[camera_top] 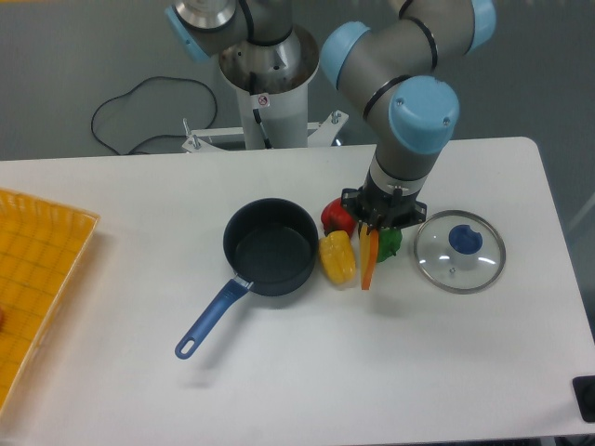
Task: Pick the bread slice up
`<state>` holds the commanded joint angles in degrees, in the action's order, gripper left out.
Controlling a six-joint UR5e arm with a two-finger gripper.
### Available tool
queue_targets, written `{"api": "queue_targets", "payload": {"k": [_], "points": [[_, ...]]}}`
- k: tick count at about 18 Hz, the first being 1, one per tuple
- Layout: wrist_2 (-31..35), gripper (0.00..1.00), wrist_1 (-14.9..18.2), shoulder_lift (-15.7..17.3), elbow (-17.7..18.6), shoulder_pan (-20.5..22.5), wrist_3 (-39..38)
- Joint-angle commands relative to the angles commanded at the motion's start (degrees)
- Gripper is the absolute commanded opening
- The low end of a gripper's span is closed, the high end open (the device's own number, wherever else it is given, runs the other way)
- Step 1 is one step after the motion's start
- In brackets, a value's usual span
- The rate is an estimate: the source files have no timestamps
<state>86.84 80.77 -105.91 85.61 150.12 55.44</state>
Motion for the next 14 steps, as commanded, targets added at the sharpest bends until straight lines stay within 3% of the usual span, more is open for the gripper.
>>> {"api": "queue_targets", "payload": {"k": [6, 14], "points": [[4.0, 0.0, 0.3, 1.2, 0.3, 0.4, 12.9], [5.4, 0.0, 0.3, 1.3, 0.5, 1.2, 15.2]]}}
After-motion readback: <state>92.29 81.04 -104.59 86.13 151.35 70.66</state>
